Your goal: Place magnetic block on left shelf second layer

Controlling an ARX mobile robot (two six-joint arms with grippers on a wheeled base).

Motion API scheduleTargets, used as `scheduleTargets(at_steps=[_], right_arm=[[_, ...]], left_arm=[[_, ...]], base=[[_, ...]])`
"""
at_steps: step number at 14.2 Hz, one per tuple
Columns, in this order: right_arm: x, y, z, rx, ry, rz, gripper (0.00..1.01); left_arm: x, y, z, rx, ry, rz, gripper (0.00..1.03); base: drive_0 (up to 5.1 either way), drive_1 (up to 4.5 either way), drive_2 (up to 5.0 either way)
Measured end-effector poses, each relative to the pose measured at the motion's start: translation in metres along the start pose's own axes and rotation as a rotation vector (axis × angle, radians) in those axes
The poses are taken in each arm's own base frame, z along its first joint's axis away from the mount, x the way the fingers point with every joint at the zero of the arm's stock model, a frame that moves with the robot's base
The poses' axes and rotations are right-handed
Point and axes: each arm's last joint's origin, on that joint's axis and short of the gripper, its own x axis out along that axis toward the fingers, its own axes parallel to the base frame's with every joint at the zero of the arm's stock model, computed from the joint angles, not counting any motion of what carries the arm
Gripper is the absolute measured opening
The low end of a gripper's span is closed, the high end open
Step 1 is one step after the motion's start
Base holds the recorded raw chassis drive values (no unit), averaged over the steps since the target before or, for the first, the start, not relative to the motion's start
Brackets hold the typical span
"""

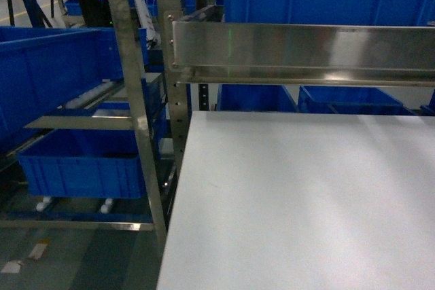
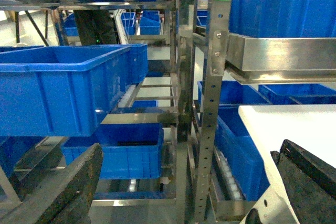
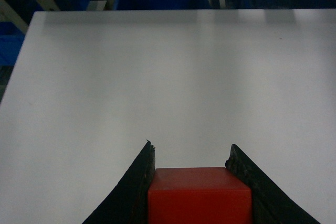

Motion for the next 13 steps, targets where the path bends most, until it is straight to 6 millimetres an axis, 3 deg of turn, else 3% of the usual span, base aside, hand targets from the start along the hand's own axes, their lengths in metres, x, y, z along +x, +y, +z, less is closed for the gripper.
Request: scheduleTargets(at_steps=[13], right_arm=[[0.0, 0.0, -0.0001, 0.0, 0.001, -0.001, 0.33]], left_arm=[[0.0, 0.0, 0.0, 0.0, 0.0, 0.0, 0.98]], base=[[-5.0, 2.49, 2.5]])
